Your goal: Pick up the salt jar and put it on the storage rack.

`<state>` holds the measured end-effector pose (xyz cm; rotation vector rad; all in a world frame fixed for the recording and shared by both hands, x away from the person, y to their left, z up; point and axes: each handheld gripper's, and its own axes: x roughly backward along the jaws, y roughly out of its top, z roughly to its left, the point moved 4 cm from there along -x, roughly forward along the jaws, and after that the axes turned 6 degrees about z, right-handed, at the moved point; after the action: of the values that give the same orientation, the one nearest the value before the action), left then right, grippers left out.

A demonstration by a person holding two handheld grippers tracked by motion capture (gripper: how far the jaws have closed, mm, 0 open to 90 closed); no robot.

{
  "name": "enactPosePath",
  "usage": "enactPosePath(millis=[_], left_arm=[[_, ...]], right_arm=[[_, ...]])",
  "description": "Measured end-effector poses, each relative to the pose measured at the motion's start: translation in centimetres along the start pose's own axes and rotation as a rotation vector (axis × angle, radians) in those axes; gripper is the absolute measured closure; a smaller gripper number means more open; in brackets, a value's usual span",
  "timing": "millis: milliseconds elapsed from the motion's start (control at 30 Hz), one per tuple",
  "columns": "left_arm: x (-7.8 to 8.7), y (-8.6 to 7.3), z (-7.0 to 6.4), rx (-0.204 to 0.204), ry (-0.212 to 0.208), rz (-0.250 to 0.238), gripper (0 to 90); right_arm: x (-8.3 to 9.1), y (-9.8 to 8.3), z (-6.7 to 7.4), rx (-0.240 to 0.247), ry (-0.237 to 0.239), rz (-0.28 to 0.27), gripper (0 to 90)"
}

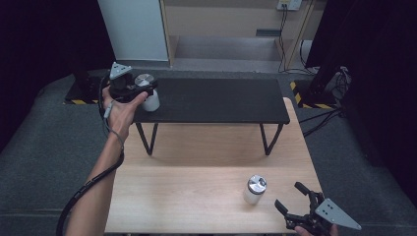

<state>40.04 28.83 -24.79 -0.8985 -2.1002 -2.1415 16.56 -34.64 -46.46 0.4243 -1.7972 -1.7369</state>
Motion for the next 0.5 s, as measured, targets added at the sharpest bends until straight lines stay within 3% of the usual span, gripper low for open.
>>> enactPosePath(millis=[133, 200, 267, 500], left_arm=[[0.6, 0.4, -0.4, -0.025, 0.024, -0.003, 6.5], [1.1, 0.5, -0.5, -0.031, 0.033, -0.022, 5.1], [1.7, 0.8, -0.4, -0.024, 0.013, -0.032, 3.9], [3.5, 1.5, -1.1, -0.092, 0.02, -0.046, 3.4]], right_arm=[[0.0, 0.0, 0.0, -0.001, -0.001, -0.002, 7.2], [0.0, 0.0, 0.0, 0.0, 0.0, -0.001, 7.2], [0.1, 0.0, 0.1, 0.002, 0.0, -0.004, 7.2], [0.0, 0.1, 0.1, 0.003, 0.005, -0.002, 7.2]])
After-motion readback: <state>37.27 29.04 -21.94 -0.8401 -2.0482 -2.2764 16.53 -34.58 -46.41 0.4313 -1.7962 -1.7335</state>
